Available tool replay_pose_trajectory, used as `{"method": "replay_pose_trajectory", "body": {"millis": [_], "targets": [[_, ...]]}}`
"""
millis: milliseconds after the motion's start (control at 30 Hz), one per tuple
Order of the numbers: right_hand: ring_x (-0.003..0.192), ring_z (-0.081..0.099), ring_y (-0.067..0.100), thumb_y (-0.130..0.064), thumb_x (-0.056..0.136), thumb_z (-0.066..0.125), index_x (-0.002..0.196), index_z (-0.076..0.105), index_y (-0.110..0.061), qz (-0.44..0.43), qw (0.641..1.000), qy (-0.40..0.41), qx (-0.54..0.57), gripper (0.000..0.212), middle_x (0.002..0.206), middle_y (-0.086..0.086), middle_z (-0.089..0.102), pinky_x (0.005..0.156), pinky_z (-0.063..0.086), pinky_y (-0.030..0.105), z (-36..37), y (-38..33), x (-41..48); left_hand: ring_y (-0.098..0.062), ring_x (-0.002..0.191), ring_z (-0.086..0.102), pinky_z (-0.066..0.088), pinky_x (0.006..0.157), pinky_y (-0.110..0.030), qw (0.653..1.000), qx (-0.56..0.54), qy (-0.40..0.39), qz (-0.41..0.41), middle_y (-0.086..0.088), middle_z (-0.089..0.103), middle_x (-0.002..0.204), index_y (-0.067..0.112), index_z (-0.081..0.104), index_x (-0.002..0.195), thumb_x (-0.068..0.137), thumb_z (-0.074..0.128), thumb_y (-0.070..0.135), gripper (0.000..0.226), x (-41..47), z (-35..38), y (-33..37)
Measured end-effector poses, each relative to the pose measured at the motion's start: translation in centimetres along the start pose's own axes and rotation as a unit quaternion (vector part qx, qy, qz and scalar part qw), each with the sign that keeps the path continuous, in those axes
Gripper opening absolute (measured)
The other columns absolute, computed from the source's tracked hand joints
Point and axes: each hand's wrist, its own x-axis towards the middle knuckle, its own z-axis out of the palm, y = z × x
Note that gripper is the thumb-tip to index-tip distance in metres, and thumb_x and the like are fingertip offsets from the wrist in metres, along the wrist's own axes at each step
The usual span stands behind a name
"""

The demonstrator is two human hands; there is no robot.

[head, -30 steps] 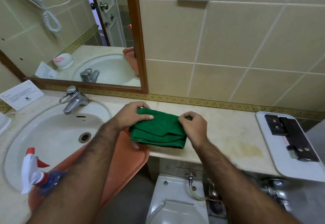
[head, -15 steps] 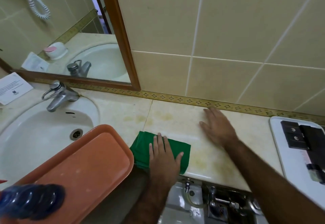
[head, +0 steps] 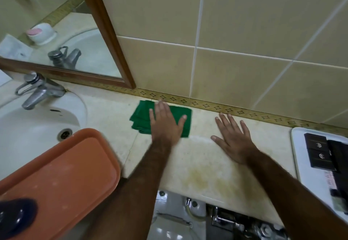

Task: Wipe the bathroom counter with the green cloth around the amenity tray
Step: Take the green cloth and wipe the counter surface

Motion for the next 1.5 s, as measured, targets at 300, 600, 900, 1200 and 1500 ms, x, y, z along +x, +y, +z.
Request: {"method": "replay_pose_trajectory", "body": {"millis": [300,600,900,1200,1500], "targets": [[0.158,-0.021,0.009,-0.069,0.101,0.014,0.165,-0.005,-0.033,0.004,1.000,-0.004,0.009,0.076,0.173,-0.013,-0.016,0.126,-0.013,0.046,0.0,0.3,0.2,-0.022,0.160,-0.002,-0.002,0.126,-0.053,1.000,0.004,-0.001,-0.009,-0.004,-0.002,0.172,0.013,0.005,0.164,0.094,0.011,0.079,0.096,-9.3,1.2,-4.7],[0.159,-0.019,0.012,-0.067,0.102,0.013,0.166,-0.005,-0.031,0.000,1.000,-0.005,0.015,0.075,0.173,-0.011,-0.017,0.127,-0.012,0.049,-0.2,0.0,0.1,-0.027,0.160,0.004,0.003,0.127,-0.058,0.998,0.001,0.001,0.059,-0.010,0.004,0.172,0.007,0.008,0.163,0.097,0.016,0.072,0.093,-6.4,1.2,0.4],[0.159,-0.016,0.010,-0.065,0.102,0.015,0.166,-0.001,-0.031,0.009,1.000,0.011,0.011,0.074,0.174,-0.012,-0.012,0.126,-0.011,0.047,-0.2,-0.2,-0.2,-0.021,0.160,-0.003,0.001,0.127,-0.055,0.996,0.052,-0.027,0.067,-0.005,-0.003,0.173,0.011,0.005,0.164,0.096,0.008,0.075,0.094,-11.9,0.7,-6.0],[0.159,-0.017,0.011,-0.067,0.100,0.012,0.166,-0.004,-0.031,0.000,1.000,0.005,0.011,0.076,0.174,-0.011,-0.013,0.126,-0.011,0.048,-0.1,0.0,-0.1,-0.024,0.160,0.005,0.013,0.124,-0.060,0.965,0.027,-0.034,0.260,-0.007,0.006,0.173,0.008,0.018,0.163,0.097,0.025,0.075,0.094,-16.7,3.9,0.6],[0.159,-0.019,0.012,-0.068,0.101,0.013,0.165,-0.006,-0.032,0.003,1.000,-0.012,0.019,0.076,0.173,-0.012,-0.016,0.125,-0.014,0.049,-0.3,0.0,0.0,-0.022,0.160,0.002,0.004,0.127,-0.056,0.994,0.040,0.010,0.099,-0.007,0.005,0.173,0.009,0.011,0.164,0.097,0.012,0.074,0.093,-12.7,2.4,-1.6]]}}
